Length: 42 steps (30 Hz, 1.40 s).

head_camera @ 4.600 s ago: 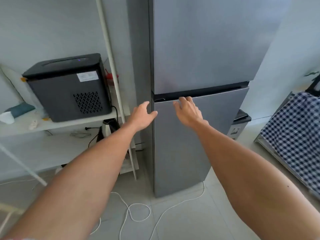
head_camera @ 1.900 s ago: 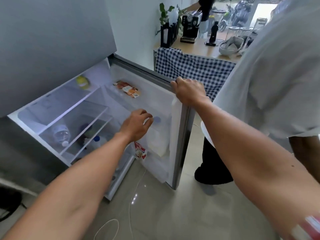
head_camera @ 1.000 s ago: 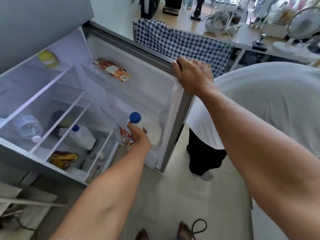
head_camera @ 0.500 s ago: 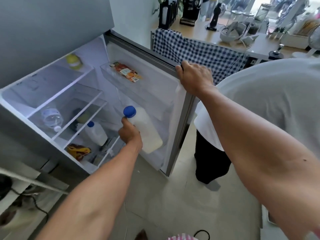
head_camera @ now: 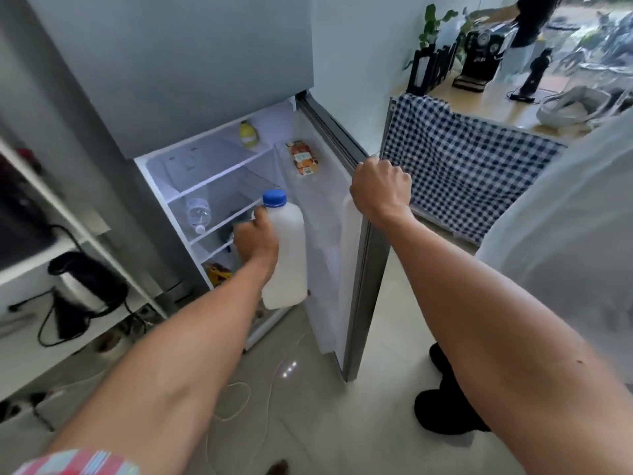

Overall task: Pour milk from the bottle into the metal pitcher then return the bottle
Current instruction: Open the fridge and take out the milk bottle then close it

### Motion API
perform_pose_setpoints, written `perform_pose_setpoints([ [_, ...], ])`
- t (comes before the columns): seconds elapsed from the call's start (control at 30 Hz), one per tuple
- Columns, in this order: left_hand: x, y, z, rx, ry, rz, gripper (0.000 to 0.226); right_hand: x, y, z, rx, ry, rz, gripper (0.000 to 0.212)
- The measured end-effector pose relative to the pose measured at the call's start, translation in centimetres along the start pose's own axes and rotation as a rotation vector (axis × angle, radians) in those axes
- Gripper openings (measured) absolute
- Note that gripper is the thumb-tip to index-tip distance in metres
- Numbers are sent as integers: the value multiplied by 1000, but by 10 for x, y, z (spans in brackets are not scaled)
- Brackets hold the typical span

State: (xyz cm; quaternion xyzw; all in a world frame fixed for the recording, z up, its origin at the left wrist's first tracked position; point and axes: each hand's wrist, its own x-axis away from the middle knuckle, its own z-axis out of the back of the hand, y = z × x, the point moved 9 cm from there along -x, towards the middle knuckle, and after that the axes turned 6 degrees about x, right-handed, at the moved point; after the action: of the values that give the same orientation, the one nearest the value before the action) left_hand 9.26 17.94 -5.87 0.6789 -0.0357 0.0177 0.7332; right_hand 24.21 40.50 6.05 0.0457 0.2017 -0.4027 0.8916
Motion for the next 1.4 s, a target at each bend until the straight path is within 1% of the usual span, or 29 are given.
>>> perform_pose_setpoints([
  [0.07,1,4,17,-3,49,8,46,8,-16,1,-74,-19,-17,28],
  [0.17,-2,17,41,-5,101,-9,32,19,-49,-1,-180,-65,-10,31],
  [0.2,-6,20,51,-10,132,-7,31,21,-60,-1,-212,-78,-6,32],
  [0.27,-20,22,72,22,184,-2,34,23,-83,-2,-286,-114,-5,32],
  [0.37,-42,25,100,66,208,14,36,20,-116,-10,-401,-226,-25,27],
  [0.4,-50,26,110,65,220,16,40,20,-128,-14,-433,-264,-25,28],
  [0.47,-65,31,131,79,251,8,45,17,-150,-23,-487,-318,-25,37],
  [0.53,-80,35,147,83,272,-5,48,14,-167,-32,-545,-322,-32,44],
  [0.6,-94,37,163,79,294,-7,50,11,-183,-40,-609,-273,9,42],
  [0.63,-100,38,171,79,309,-7,50,10,-194,-44,-630,-250,59,39],
  [0.7,-113,37,185,83,333,-3,49,11,-220,-53,-610,-247,217,40],
  [0.8,-126,33,203,85,373,15,50,10,-259,-67,-506,-277,422,49],
  [0.97,-144,37,223,91,442,25,49,-2,-310,-90,-379,-340,575,57],
  [1.1,-155,42,228,112,468,15,47,-11,-333,-97,-296,-344,631,61],
  [1.23,-163,48,227,120,496,5,46,-21,-347,-105,-275,-352,670,64],
  [1.4,-168,53,221,95,512,-34,45,-28,-355,-112,-241,-322,705,69],
])
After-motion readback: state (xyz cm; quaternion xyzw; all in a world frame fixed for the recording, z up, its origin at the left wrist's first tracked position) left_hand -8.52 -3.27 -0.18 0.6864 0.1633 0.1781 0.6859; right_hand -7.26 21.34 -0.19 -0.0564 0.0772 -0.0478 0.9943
